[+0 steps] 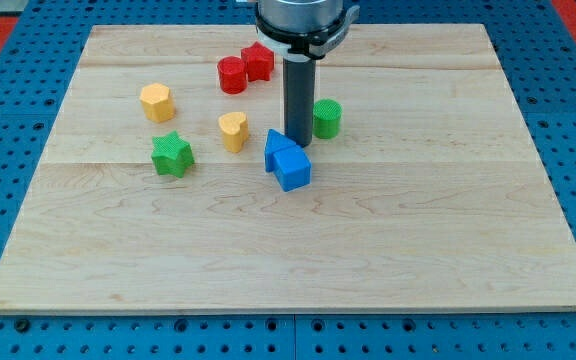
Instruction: Push the yellow heart closer to yellow hexagon
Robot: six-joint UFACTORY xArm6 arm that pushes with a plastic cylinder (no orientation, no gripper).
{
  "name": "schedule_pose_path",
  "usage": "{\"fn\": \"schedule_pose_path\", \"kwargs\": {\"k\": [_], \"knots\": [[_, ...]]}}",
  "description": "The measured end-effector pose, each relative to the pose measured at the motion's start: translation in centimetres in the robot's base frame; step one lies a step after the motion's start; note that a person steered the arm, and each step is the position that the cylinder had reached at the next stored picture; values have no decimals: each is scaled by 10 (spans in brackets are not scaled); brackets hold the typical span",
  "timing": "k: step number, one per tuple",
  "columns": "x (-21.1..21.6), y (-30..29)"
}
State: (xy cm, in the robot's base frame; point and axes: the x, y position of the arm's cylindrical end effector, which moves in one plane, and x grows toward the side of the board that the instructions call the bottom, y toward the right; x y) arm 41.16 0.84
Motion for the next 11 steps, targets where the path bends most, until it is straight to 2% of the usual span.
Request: {"fn": "schedule_pose_path", "kwargs": {"k": [1,2,5,6,8,10,11], "knots": [[-3,1],[-37,4],[-58,-27],[-48,-68],[-44,-46],[-4,-49],[1,-61]]}}
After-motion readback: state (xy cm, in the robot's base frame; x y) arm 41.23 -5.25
